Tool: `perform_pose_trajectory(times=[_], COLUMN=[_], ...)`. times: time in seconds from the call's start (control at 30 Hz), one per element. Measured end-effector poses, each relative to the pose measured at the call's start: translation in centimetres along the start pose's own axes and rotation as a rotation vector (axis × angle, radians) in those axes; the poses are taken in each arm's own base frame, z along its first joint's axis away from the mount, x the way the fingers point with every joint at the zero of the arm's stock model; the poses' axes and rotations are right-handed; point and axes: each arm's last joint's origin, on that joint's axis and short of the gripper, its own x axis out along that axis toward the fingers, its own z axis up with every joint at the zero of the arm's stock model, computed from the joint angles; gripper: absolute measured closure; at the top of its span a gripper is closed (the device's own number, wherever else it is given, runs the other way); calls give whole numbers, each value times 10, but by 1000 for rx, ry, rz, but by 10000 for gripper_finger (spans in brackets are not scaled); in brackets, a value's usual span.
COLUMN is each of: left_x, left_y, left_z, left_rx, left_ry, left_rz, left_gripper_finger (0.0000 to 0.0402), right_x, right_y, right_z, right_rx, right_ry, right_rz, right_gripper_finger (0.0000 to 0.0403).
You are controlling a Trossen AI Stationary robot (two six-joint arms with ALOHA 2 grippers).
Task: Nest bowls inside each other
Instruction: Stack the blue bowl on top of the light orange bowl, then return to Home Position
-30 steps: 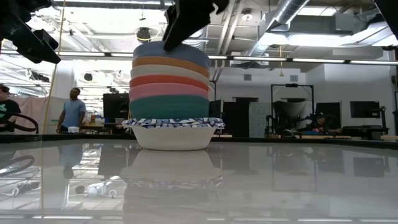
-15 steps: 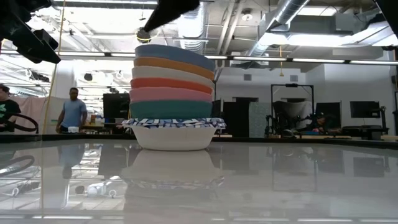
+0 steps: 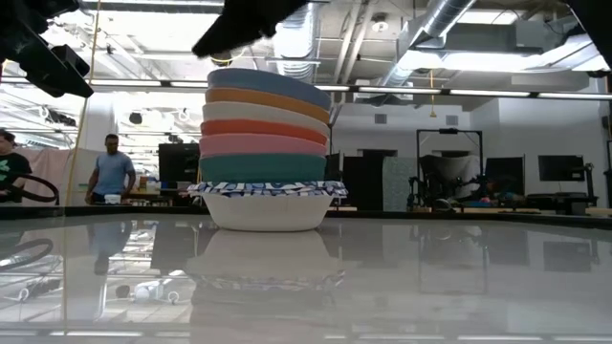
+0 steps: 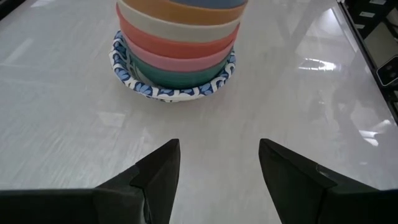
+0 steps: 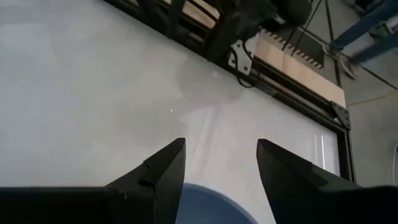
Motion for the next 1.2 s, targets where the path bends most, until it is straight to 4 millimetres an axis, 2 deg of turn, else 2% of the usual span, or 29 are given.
perform_pose_trajectory(times=[0.27,0.53,0.7,0.83,0.97,1.1,1.2], left_x=[0,0,0,0,0,0,0], left_y=[0,0,0,0,0,0,0], left_z=[0,0,0,0,0,0,0], left_rx=[0,0,0,1,0,0,1], left_ry=[0,0,0,0,0,0,0], left_rz=[0,0,0,0,0,0,0], left_gripper_finger=[194,194,194,194,194,194,194], right_x=[14,17,17,13,1,-18,-42], right_y=[0,-2,-4,-2,-1,3,5], right_z=[-24,-31,-28,-17,5,33,55], right_rx=[39,48,39,0,-29,-46,-62], right_ry=[28,38,6,-45,-105,-130,-118], right_rz=[-10,-13,-30,-45,-52,-30,5], right_gripper_finger=[186,186,186,186,186,186,186])
